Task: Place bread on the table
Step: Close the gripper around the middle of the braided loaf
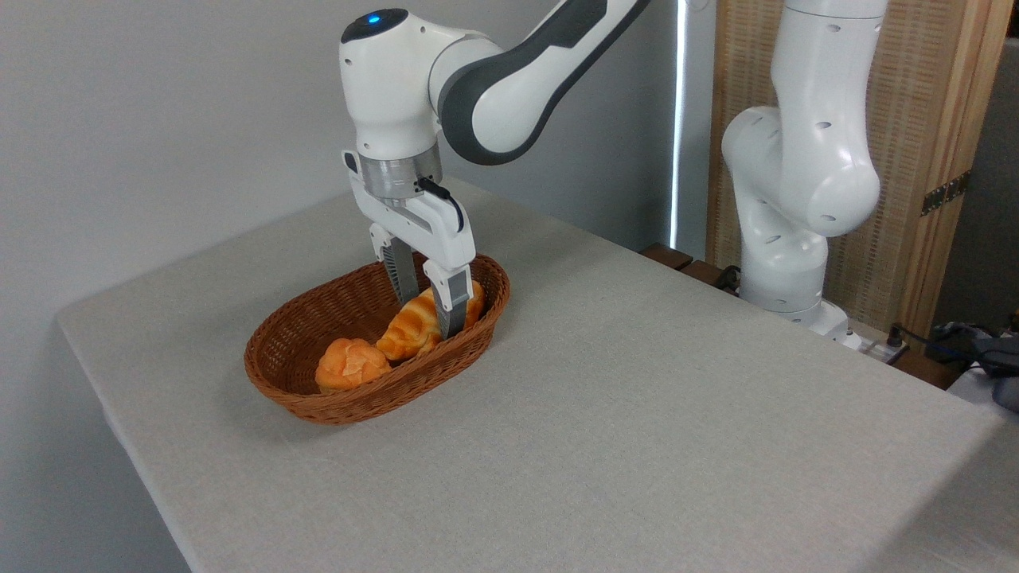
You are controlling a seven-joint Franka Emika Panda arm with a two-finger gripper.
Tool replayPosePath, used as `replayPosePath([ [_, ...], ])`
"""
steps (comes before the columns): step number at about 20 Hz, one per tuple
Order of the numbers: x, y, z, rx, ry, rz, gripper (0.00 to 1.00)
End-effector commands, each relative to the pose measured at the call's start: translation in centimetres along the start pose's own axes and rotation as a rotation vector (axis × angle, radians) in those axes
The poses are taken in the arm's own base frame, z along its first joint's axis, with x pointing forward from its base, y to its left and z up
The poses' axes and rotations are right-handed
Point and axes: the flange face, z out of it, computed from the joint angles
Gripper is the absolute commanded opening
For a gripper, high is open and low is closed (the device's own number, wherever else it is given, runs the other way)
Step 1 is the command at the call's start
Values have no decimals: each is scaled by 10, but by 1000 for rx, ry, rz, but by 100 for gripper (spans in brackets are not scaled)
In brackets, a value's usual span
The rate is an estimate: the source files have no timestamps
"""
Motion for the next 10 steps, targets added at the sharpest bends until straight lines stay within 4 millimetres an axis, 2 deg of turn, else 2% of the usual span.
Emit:
replayPosePath([
  [1, -4, 0, 2, -12, -8, 13, 45],
  [5, -4, 0, 2, -12, -7, 13, 42],
  [10, -4, -1, 2, -12, -7, 13, 29],
])
